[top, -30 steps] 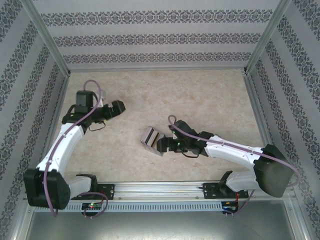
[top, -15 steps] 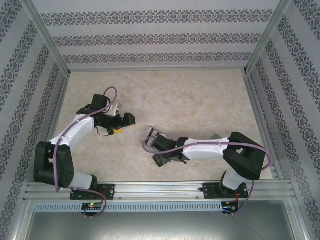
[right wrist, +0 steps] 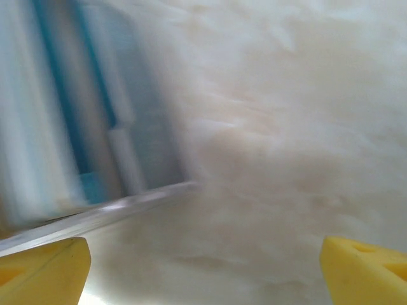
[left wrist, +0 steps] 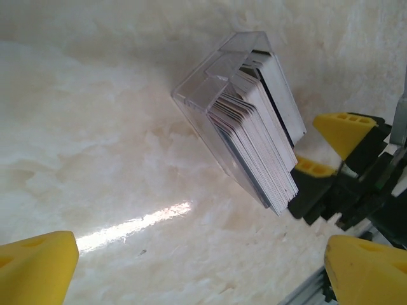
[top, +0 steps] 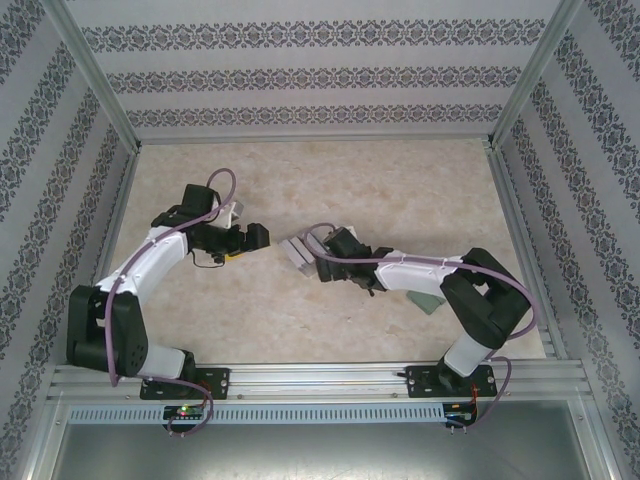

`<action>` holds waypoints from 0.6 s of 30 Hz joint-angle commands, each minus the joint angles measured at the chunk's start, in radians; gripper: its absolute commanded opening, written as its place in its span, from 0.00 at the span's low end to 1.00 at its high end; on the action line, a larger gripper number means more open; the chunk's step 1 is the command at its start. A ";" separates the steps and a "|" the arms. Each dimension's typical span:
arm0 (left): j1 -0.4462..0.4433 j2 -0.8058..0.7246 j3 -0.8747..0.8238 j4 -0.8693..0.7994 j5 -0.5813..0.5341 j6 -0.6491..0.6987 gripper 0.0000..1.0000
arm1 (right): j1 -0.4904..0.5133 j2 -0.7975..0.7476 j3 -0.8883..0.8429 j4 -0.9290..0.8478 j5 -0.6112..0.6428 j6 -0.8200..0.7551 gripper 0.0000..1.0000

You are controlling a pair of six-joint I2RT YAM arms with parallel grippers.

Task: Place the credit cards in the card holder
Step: Move the storage box to the center of the table.

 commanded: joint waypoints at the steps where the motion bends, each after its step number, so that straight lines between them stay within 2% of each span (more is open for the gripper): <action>1: -0.002 -0.060 -0.009 -0.034 -0.075 0.042 1.00 | 0.075 -0.073 -0.079 0.085 -0.032 -0.160 0.93; 5: 0.003 -0.060 0.005 -0.051 -0.122 0.051 1.00 | 0.090 -0.106 -0.182 0.179 -0.074 -0.234 0.93; 10: 0.032 -0.040 0.000 -0.025 -0.101 0.016 1.00 | 0.097 -0.006 -0.090 0.253 0.006 -0.167 0.96; 13: 0.049 -0.042 0.000 -0.027 -0.114 0.011 1.00 | 0.119 0.058 -0.011 0.288 0.102 -0.074 0.97; 18: 0.057 -0.062 -0.009 -0.030 -0.130 0.019 1.00 | 0.105 0.200 0.160 0.198 0.320 0.140 0.98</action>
